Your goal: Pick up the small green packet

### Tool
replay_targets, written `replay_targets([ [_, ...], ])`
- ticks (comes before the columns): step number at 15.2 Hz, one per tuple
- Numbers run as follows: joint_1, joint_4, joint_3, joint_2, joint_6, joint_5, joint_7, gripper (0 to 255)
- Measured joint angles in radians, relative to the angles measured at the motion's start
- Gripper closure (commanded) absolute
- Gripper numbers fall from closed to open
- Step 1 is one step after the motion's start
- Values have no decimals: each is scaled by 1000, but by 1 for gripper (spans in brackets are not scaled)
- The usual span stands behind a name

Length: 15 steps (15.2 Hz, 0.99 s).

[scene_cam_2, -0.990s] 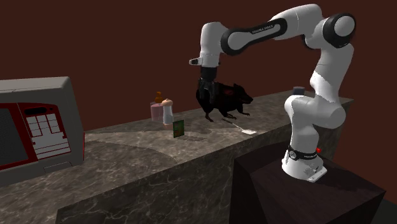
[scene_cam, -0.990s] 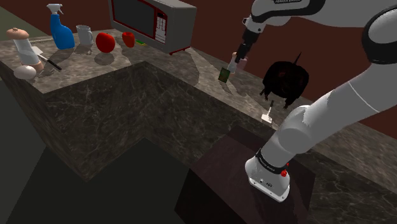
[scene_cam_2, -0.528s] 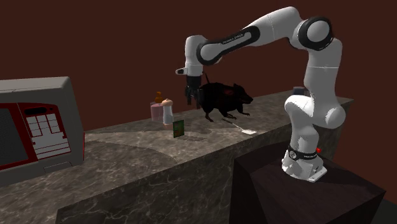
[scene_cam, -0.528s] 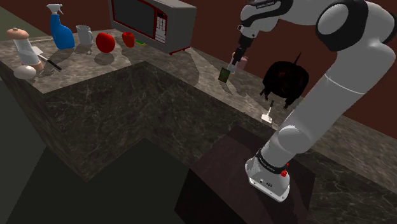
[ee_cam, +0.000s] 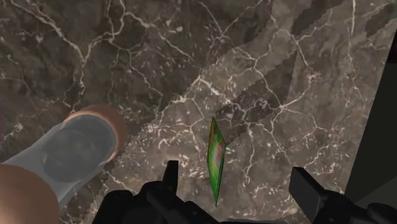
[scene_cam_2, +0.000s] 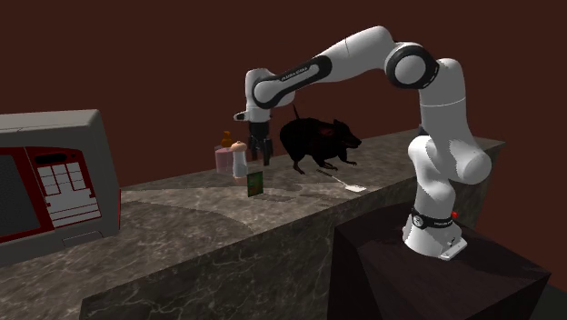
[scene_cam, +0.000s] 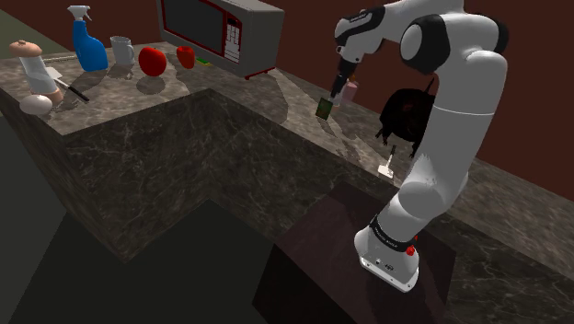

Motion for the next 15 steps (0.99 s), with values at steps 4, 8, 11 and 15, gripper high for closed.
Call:
replay_targets([
  [4,-7,-12,9,30,36,21,-16,0],
  [8,-11,-32,14,48,70,34,-25,255],
  [11,-12,-33,15,50,72,35,-27,255],
  [15,-12,-32,15,50,73,36,-27,255],
])
